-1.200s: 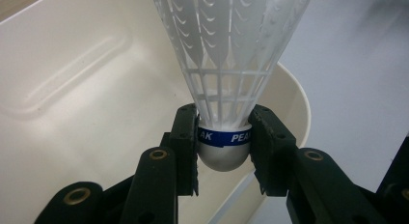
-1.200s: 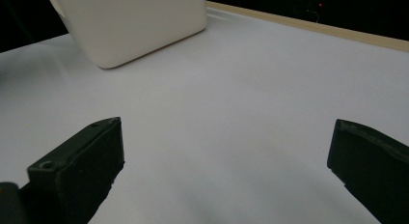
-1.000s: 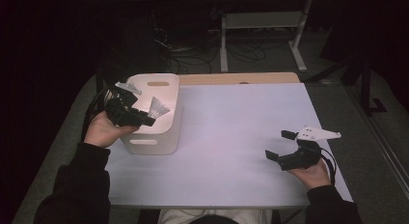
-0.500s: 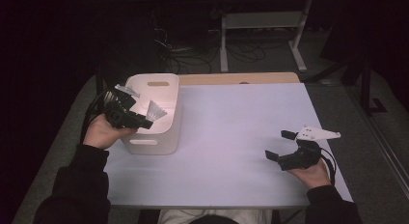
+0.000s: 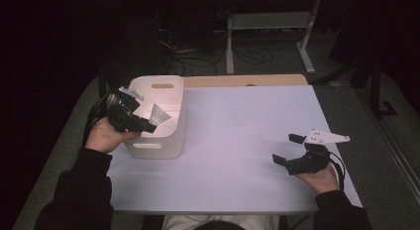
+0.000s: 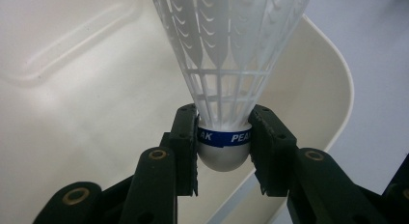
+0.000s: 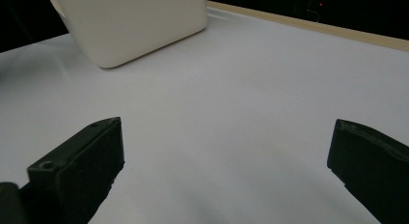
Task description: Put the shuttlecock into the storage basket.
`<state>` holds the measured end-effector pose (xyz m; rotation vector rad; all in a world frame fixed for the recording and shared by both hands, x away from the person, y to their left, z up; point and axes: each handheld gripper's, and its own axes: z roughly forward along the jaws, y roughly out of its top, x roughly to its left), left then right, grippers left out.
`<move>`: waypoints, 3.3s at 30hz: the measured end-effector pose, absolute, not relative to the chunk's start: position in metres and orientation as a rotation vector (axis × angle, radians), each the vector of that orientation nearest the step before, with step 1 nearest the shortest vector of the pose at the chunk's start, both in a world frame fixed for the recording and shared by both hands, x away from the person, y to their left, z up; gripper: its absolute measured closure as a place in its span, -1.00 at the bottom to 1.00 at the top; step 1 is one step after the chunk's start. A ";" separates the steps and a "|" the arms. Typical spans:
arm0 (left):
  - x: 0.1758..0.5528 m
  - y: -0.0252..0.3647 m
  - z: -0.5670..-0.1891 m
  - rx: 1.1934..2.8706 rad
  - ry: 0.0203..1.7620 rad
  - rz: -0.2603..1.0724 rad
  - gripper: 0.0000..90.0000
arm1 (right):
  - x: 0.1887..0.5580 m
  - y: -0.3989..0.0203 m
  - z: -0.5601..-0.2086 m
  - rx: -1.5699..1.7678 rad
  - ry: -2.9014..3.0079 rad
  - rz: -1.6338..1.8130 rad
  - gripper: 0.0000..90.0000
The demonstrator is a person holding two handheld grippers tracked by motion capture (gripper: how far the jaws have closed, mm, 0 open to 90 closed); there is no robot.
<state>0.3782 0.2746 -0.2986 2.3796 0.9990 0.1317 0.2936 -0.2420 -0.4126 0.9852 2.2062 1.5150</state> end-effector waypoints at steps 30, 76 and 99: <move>0.373 0.288 -0.283 2.252 0.929 0.149 -0.35 | 0.293 -0.242 -0.413 0.987 2.206 1.513 -1.00; 0.315 0.323 -0.282 2.023 0.734 0.281 -1.00 | 0.292 -0.241 -0.414 0.990 2.216 1.502 -1.00; 0.291 0.322 -0.319 1.940 0.639 0.292 -1.00 | 0.292 -0.240 -0.414 0.989 2.222 1.500 -1.00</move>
